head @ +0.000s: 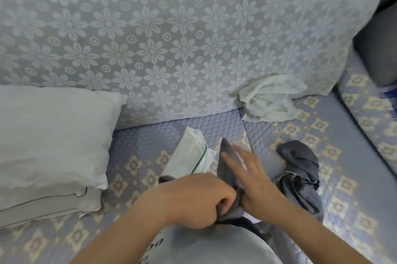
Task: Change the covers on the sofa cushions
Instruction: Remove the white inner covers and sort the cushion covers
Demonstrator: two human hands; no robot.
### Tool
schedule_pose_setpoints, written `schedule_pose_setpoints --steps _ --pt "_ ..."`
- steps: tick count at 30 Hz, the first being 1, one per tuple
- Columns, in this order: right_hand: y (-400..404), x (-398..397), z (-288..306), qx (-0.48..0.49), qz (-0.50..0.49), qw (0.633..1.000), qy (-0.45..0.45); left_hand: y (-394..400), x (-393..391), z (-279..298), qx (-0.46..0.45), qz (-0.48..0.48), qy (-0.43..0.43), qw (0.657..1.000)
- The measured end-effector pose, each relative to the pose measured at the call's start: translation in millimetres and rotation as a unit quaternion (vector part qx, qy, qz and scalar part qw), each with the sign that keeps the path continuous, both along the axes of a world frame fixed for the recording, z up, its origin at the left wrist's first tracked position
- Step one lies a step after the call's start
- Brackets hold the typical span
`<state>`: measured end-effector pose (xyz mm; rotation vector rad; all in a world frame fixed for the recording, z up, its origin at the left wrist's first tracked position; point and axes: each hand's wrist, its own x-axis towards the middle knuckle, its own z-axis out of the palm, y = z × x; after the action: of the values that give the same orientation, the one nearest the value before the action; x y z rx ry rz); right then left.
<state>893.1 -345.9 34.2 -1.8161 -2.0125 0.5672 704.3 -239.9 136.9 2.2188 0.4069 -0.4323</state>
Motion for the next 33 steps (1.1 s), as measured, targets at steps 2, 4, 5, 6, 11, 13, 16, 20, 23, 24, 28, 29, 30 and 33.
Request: schedule_pose_setpoints --steps 2,4,5,6,11,13,16,20,23,24,28,29,30,33 --pt "0 -11 11 -0.059 0.099 0.992 0.051 -3 5 6 -0.048 0.008 -0.019 0.999" --pt "-6 -15 7 -0.1 0.13 0.985 0.048 1 6 6 -0.058 0.034 -0.033 0.997" --pt "-7 -11 1 -0.125 0.114 0.985 0.019 8 3 3 -0.041 0.074 -0.046 0.995" --pt "-9 -2 -6 -0.158 0.068 0.985 -0.011 15 -2 -4 -0.014 0.135 -0.067 0.988" --pt "-19 66 -41 -0.174 -0.107 0.962 -0.179 40 -27 -38 0.112 0.406 -0.169 0.891" --pt "-15 94 -41 -0.178 -0.119 0.953 -0.214 50 -25 -48 0.104 0.442 -0.169 0.875" --pt "-1 121 -25 -0.16 -0.189 0.963 -0.103 71 -14 -55 0.088 0.472 -0.158 0.863" --pt "-5 137 -26 0.011 -0.253 0.965 -0.063 78 2 -81 0.079 0.496 -0.171 0.848" --pt "-30 149 -83 -0.032 -0.234 0.966 -0.108 53 4 -150 0.06 0.475 -0.107 0.872" --pt "-40 150 -108 -0.062 -0.204 0.969 -0.128 38 2 -180 0.045 0.459 -0.073 0.885" --pt "-73 152 -197 -0.26 -0.115 0.934 -0.215 -27 -11 -305 -0.047 0.36 0.078 0.928" --pt "-70 153 -207 -0.32 -0.104 0.913 -0.231 -36 -11 -325 -0.061 0.341 0.115 0.931" --pt "-63 157 -220 -0.367 -0.097 0.893 -0.244 -40 -7 -344 -0.08 0.344 0.141 0.925" --pt "-17 176 -253 -0.425 -0.164 0.861 -0.225 -17 13 -381 -0.105 0.459 0.149 0.869"
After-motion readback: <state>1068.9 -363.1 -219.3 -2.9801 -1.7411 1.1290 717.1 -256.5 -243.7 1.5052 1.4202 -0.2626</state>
